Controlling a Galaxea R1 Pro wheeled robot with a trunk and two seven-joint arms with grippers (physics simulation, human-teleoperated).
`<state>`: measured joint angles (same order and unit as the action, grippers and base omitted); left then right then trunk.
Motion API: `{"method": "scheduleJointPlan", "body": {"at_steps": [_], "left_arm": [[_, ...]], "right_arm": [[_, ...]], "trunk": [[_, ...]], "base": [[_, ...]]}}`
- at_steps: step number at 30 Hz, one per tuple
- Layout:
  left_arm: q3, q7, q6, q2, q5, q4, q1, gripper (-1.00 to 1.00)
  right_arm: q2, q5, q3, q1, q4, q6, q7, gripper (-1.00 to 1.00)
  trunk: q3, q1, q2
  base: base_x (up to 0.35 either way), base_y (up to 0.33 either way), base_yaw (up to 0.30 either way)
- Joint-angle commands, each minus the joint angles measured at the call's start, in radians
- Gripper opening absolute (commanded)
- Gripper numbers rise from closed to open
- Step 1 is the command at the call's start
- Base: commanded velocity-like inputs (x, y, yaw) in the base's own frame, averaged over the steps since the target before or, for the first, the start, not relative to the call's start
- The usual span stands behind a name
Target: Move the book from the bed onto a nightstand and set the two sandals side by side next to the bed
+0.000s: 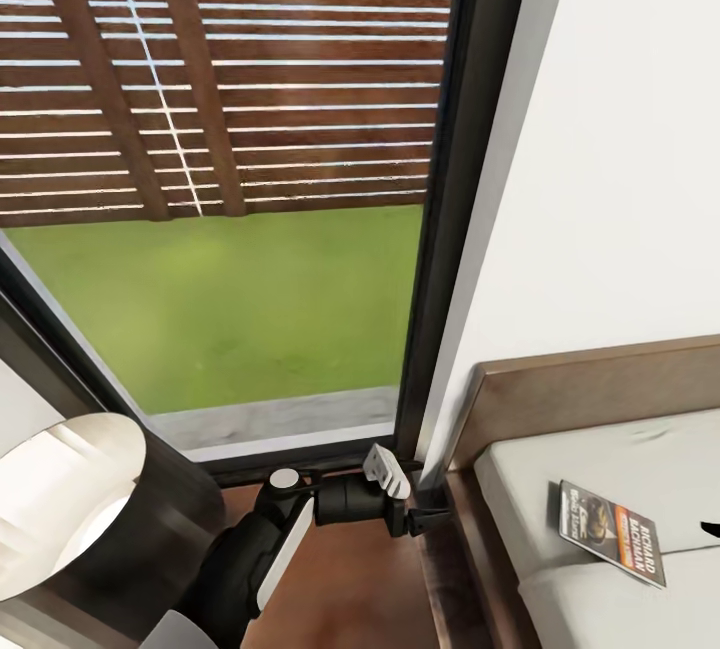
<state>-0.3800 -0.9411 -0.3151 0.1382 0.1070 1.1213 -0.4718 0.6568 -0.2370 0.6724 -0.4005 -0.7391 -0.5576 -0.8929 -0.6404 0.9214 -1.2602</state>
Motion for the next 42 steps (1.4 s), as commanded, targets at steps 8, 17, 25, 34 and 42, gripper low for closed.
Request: {"method": "scheduleJointPlan", "body": {"at_steps": [8,17,25,34,42], "left_arm": [[0.0,-0.001,-0.01,0.0,0.008,0.0,-0.001,1.0],[0.0,-0.017,-0.026,0.003,0.02,-0.006,0.022,1.0],[0.0,-0.016,-0.049,0.002,0.051,-0.006,0.067,1.0],[0.0,-0.016,-0.053,0.0,0.101,-0.006,0.118,1.0],[-0.001,-0.016,-0.053,0.0,0.145,-0.006,0.148,1.0]], "right_arm": [[-0.002,-0.008,0.005,-0.001,-0.003,0.07,-0.01,1.0],[-0.013,-0.005,-0.005,0.006,-0.026,0.107,-0.014,1.0],[-0.035,-0.005,-0.002,0.006,-0.069,0.133,-0.018,1.0],[-0.069,-0.005,-0.001,0.006,-0.12,0.145,-0.017,1.0],[-0.069,-0.005,-0.001,0.006,-0.144,0.145,-0.017,1.0]], "trunk": [[-0.026,0.031,-0.057],[-0.029,0.035,-0.064],[-0.029,0.035,-0.064],[-0.029,0.035,-0.064],[-0.029,0.035,-0.064]], "base": [[0.0,0.0,0.0],[0.0,0.0,0.0],[0.0,0.0,0.0],[0.0,0.0,0.0],[0.0,0.0,0.0]]}}
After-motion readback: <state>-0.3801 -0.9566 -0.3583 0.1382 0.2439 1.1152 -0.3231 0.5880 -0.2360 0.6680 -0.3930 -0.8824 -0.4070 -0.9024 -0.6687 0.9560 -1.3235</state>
